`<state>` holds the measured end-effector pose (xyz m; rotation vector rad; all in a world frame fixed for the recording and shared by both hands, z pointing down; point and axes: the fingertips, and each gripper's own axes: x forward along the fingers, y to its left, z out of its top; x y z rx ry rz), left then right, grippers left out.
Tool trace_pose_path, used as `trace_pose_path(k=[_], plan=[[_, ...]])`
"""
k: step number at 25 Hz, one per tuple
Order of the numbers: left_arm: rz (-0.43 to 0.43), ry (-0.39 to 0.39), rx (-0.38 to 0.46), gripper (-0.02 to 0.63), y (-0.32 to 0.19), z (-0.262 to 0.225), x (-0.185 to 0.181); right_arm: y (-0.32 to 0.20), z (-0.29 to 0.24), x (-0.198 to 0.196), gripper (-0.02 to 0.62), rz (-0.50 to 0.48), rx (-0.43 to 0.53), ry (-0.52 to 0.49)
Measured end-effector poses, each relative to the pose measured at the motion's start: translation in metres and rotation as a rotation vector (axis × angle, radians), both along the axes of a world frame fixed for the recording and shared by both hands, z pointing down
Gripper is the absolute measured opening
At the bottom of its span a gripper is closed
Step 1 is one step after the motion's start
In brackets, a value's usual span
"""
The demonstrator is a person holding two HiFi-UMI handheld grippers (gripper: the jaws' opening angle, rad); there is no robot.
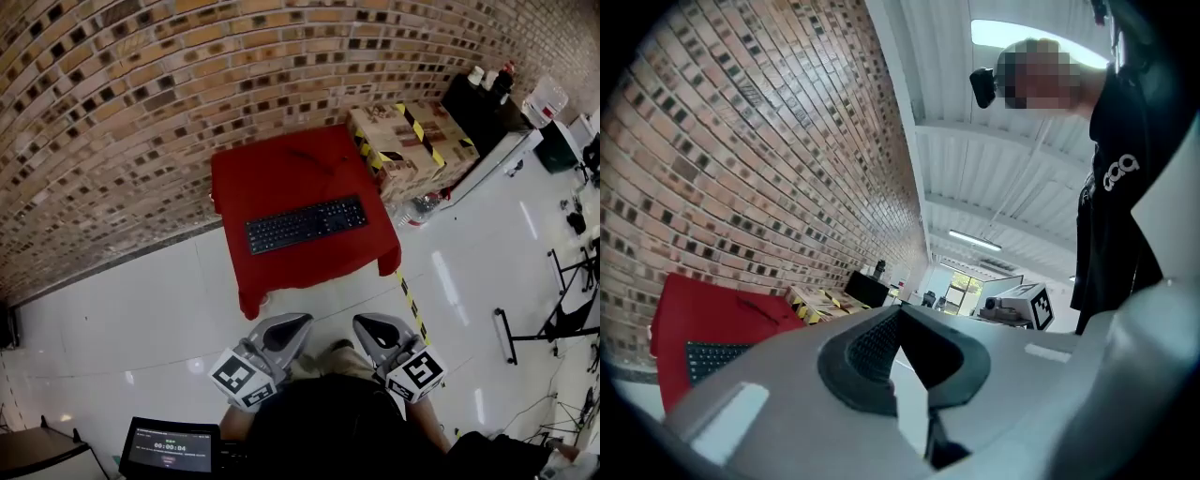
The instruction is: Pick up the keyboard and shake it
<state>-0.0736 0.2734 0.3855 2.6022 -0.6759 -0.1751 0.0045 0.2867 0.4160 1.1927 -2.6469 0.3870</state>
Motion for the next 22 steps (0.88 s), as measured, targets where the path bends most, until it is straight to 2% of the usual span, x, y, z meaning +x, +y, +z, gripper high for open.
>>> trace_pose_path(k=[6,12,17,22], plan=[[-0.039,0.006,-0.026,0.015,-0.027,0.009,-0.001,-0.033,0.008,0.003,-0.009,-0.037,-0.012,0.0],[-0.134,-0.035,-0.052,0.015,-0.066,0.012,0.001,-0.076,0.004,0.003,-0.009,-0.139,-0.01,-0.059],[-0.222,-0.042,-0.095,0.015,-0.1,0.022,0.012,-0.121,-0.003,0.035,-0.009,-0.195,0.01,-0.107],[-0.294,-0.115,-0.115,0.015,-0.134,0.02,0.034,-0.153,0.002,0.069,-0.009,-0.266,-0.025,-0.141]])
